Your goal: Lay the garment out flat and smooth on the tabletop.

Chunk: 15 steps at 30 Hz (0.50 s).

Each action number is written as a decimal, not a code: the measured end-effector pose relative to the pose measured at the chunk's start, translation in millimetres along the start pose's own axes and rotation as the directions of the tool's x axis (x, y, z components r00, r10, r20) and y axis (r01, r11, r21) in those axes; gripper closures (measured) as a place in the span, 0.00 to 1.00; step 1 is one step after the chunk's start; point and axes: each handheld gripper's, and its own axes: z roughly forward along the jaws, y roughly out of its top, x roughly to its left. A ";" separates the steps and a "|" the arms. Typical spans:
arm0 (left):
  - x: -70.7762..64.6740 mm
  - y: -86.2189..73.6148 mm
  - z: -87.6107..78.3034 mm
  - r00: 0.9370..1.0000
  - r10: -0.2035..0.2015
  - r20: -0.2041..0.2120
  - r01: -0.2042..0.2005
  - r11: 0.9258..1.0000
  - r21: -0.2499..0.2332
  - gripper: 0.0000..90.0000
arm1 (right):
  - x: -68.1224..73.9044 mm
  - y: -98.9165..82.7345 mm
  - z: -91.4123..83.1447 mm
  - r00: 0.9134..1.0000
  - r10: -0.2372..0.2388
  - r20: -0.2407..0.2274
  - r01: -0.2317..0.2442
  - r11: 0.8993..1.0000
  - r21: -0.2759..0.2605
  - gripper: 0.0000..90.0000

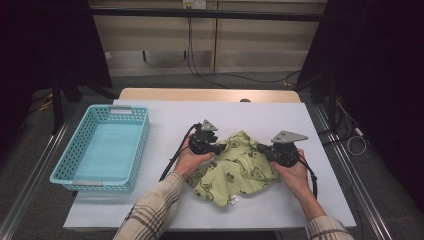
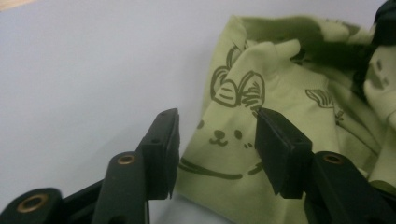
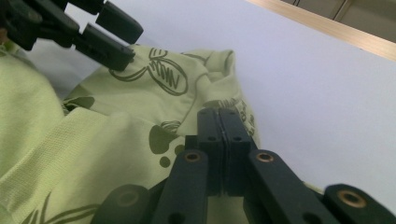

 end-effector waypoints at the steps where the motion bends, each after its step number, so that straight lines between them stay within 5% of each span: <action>1: -2.3 -0.1 1.9 1.000 0.025 -0.005 -0.025 0.999 0.021 0.58 | -0.8 -0.3 -0.8 1.000 0.004 0.002 -0.004 1.000 -0.001 0.98; 4: -7.4 -2.2 4.1 0.999 0.052 0.009 -0.052 0.996 0.069 0.83 | -2.4 -1.6 -2.6 1.000 0.020 0.003 -0.020 1.000 0.001 0.98; 6: -8.9 -2.7 1.1 0.999 0.051 0.018 -0.052 0.997 0.058 0.92 | -3.8 -1.7 -3.7 1.000 0.018 0.002 -0.018 1.000 -0.010 0.98; 15: -15.0 -9.7 -40.0 0.993 0.109 0.037 -0.108 0.994 -0.024 0.95 | -8.6 -2.2 -9.3 0.999 0.042 0.028 -0.042 0.999 -0.022 0.98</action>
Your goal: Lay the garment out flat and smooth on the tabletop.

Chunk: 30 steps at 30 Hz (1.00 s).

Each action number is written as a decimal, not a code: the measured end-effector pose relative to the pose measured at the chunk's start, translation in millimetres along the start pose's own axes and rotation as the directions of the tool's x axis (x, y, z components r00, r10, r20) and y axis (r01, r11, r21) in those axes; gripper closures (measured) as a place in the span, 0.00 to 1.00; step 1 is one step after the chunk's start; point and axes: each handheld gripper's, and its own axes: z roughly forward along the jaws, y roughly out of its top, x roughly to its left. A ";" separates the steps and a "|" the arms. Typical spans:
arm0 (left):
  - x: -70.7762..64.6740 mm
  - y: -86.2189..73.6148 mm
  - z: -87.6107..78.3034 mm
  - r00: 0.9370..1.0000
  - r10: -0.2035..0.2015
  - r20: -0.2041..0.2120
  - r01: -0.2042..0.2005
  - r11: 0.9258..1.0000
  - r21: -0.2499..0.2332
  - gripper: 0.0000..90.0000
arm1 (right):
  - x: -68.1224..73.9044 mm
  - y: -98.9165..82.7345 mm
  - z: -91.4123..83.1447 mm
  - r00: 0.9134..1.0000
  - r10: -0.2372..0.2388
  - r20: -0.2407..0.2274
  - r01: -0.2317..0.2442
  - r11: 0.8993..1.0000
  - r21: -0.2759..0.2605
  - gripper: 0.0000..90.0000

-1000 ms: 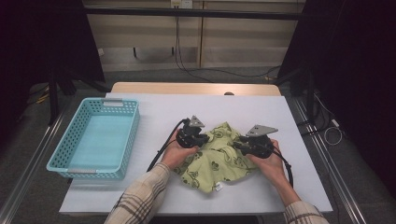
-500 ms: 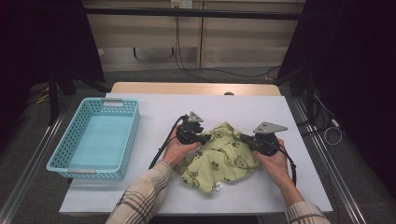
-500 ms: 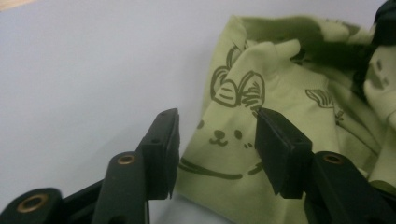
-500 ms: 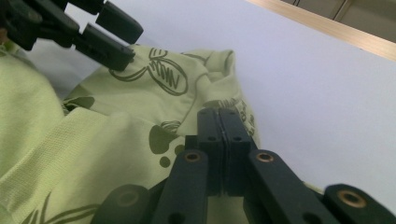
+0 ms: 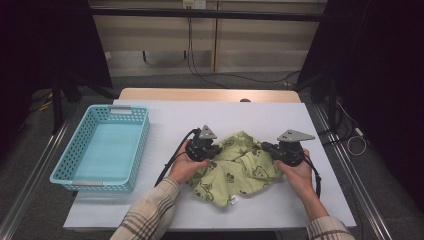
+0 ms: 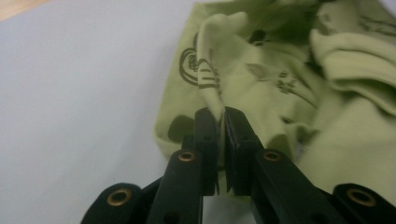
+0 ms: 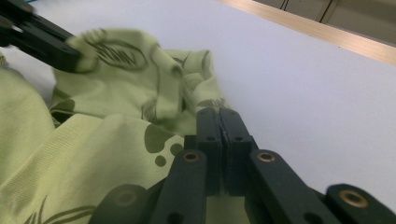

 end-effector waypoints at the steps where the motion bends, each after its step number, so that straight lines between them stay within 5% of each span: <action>1: -0.6 -1.6 -8.1 1.000 0.020 0.008 -0.020 1.000 0.001 0.95 | -0.1 -0.2 -0.4 1.000 -0.002 0.000 0.002 1.000 0.001 0.98; 6: -3.3 -15.2 -36.6 0.995 0.071 0.066 -0.071 0.997 -0.002 0.95 | -0.9 -2.1 -4.0 1.000 -0.003 0.015 0.003 1.000 0.002 0.98; 9: -3.2 -27.6 -42.6 0.994 0.099 0.049 -0.100 0.994 0.038 0.95 | -3.0 -6.6 -5.5 1.000 0.001 0.021 -0.002 1.000 0.012 0.98; 14: 7.4 -36.3 -37.1 0.998 0.062 0.024 -0.063 0.997 0.054 0.86 | -3.4 -9.4 -4.3 1.000 0.011 0.014 -0.012 1.000 0.022 0.95; 20: 19.7 -26.7 -44.1 1.000 -0.008 -0.002 0.008 1.000 -0.031 0.62 | -4.2 -7.0 -2.9 1.000 0.011 0.004 -0.011 1.000 0.006 0.89; 22: 23.8 -21.1 -44.7 0.998 -0.063 0.021 0.064 0.995 -0.071 0.62 | -3.7 -4.4 -3.5 1.000 0.009 -0.003 -0.009 1.000 -0.006 0.87; 24: 29.6 -14.1 -45.1 0.998 -0.055 -0.016 0.054 0.994 -0.094 0.61 | -2.6 -2.0 -4.1 1.000 0.006 -0.005 -0.007 1.000 -0.020 0.85; 30: 46.6 7.7 -27.2 0.990 -0.122 -0.075 0.111 0.984 -0.139 0.65 | 0.2 1.2 -1.8 1.000 -0.003 -0.024 0.003 1.000 -0.023 0.88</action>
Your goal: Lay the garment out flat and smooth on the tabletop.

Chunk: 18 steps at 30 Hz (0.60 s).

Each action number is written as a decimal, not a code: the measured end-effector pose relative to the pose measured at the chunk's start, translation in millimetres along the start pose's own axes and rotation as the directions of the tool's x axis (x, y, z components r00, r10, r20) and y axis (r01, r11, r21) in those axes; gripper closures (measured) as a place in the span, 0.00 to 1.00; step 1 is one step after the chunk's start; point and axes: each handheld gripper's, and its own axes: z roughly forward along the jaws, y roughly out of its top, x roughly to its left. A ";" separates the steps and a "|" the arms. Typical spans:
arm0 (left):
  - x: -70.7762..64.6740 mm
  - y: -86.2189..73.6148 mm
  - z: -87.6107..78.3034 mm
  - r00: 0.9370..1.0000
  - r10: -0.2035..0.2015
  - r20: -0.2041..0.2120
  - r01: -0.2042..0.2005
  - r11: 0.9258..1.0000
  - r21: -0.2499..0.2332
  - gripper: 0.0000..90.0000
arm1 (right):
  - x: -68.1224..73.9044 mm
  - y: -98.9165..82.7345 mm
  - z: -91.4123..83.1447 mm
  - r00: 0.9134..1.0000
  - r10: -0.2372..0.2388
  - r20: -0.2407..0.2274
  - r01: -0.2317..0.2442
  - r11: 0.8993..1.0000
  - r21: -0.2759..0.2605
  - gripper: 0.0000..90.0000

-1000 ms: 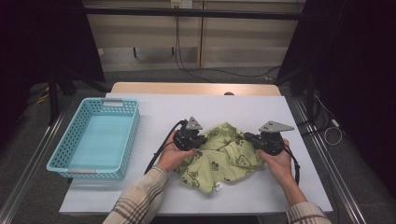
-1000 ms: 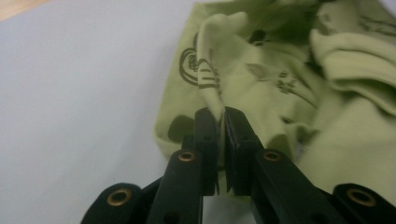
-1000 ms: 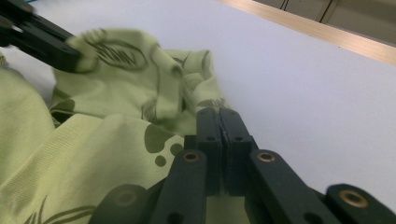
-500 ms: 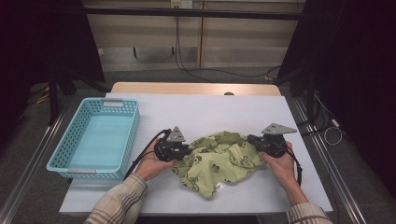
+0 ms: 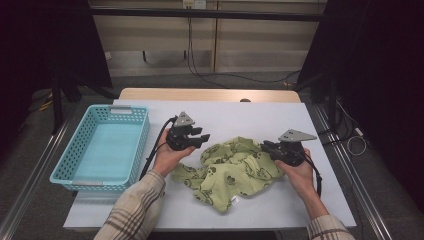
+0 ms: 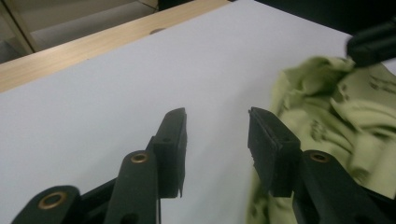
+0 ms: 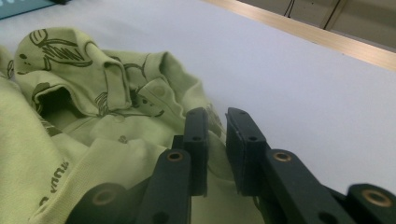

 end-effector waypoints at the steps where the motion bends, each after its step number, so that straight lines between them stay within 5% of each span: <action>1: 1.3 1.1 6.2 1.000 -0.019 0.015 0.019 1.000 0.006 0.64 | -0.2 -0.2 0.4 1.000 -0.005 -0.002 0.005 1.000 -0.002 0.88; 4: -4.4 -0.1 25.7 0.996 -0.074 0.056 0.072 0.997 0.042 0.60 | -0.3 -0.8 0.2 1.000 0.003 -0.004 -0.003 1.000 0.004 0.87; 9: -15.9 -9.0 42.8 0.994 -0.022 0.111 0.007 0.992 0.128 0.54 | -3.8 -4.0 -0.8 1.000 0.011 0.000 -0.011 1.000 0.011 0.85; 12: -21.1 -10.9 41.7 0.989 -0.010 0.145 -0.010 0.991 0.135 0.52 | -5.7 -5.8 -1.5 1.000 0.023 0.006 -0.023 1.000 0.017 0.84; 16: -25.3 -15.8 42.9 0.990 0.021 0.143 -0.047 0.983 0.179 0.55 | -6.8 -6.4 1.4 1.000 0.015 0.006 -0.015 1.000 0.016 0.83; 18: -24.3 -18.4 43.1 0.988 0.018 0.151 -0.047 0.981 0.188 0.69 | -5.1 -6.3 3.5 1.000 0.015 0.006 -0.015 0.999 0.030 0.83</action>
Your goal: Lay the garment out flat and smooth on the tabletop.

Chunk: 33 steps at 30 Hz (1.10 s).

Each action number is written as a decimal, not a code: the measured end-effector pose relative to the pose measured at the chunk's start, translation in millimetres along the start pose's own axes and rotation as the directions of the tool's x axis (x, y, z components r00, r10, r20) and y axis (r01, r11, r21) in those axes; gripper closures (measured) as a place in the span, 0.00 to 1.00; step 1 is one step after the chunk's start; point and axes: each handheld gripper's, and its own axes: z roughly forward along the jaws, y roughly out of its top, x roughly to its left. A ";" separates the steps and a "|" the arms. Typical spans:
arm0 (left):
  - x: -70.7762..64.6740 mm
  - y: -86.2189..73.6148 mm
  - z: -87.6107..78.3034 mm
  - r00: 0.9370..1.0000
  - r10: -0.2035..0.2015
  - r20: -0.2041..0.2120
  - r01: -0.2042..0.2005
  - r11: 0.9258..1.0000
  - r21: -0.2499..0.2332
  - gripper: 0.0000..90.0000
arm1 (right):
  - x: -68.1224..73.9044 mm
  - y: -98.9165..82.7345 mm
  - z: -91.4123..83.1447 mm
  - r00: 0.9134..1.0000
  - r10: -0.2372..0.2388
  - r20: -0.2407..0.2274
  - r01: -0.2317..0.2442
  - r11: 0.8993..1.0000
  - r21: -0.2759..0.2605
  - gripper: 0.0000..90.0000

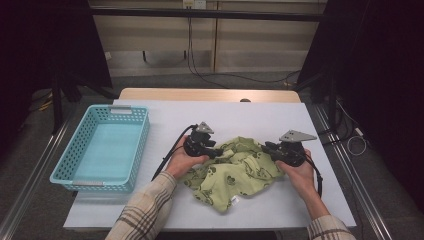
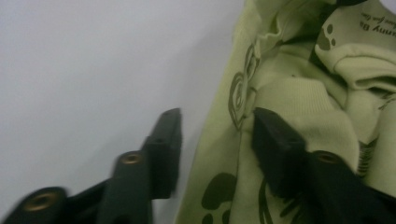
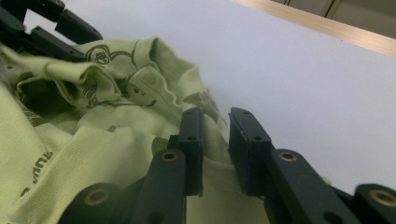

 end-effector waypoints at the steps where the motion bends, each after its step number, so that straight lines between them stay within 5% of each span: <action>1: 0.6 -1.1 0.4 1.000 -0.006 -0.007 0.006 1.000 -0.005 0.77 | 0.4 0.2 1.2 1.000 -0.005 -0.004 0.005 1.000 -0.001 0.82; 2: -0.3 -1.8 -1.0 0.999 -0.044 0.000 0.044 0.999 -0.005 0.87 | 1.6 0.7 1.6 1.000 0.001 -0.002 -0.001 1.000 0.005 0.82; 4: 0.0 -0.9 -4.9 1.000 -0.024 -0.004 0.024 0.999 -0.022 0.97 | 1.8 1.4 2.7 1.000 -0.008 -0.013 0.008 1.000 0.001 0.81; 9: 1.5 5.1 -20.9 0.998 -0.057 -0.018 0.055 0.994 -0.098 0.98 | 3.4 2.7 2.8 0.999 -0.007 -0.037 0.006 1.000 -0.008 0.79; 17: 8.5 7.3 -40.4 0.995 -0.095 -0.037 0.089 0.985 -0.148 0.98 | 16.1 5.4 9.1 0.995 -0.074 -0.068 0.075 0.997 0.002 0.72; 25: 16.3 4.5 -40.0 0.992 -0.118 -0.035 0.112 0.984 -0.141 0.98 | 30.9 5.1 21.5 0.987 -0.148 -0.060 0.150 0.988 0.023 0.52; 28: 15.6 4.4 -40.1 0.995 -0.093 -0.044 0.087 0.989 -0.122 0.98 | 30.4 6.3 25.9 0.986 -0.163 -0.037 0.164 0.986 0.026 0.62; 30: 14.7 4.0 -40.5 0.991 -0.127 -0.044 0.120 0.983 -0.142 0.98 | 25.9 7.5 25.8 0.990 -0.132 -0.041 0.133 0.991 0.024 0.76; 33: 17.1 4.3 -43.3 0.994 -0.093 -0.050 0.085 0.987 -0.135 0.98 | 19.6 8.7 22.5 0.994 -0.102 -0.045 0.103 0.995 0.004 0.92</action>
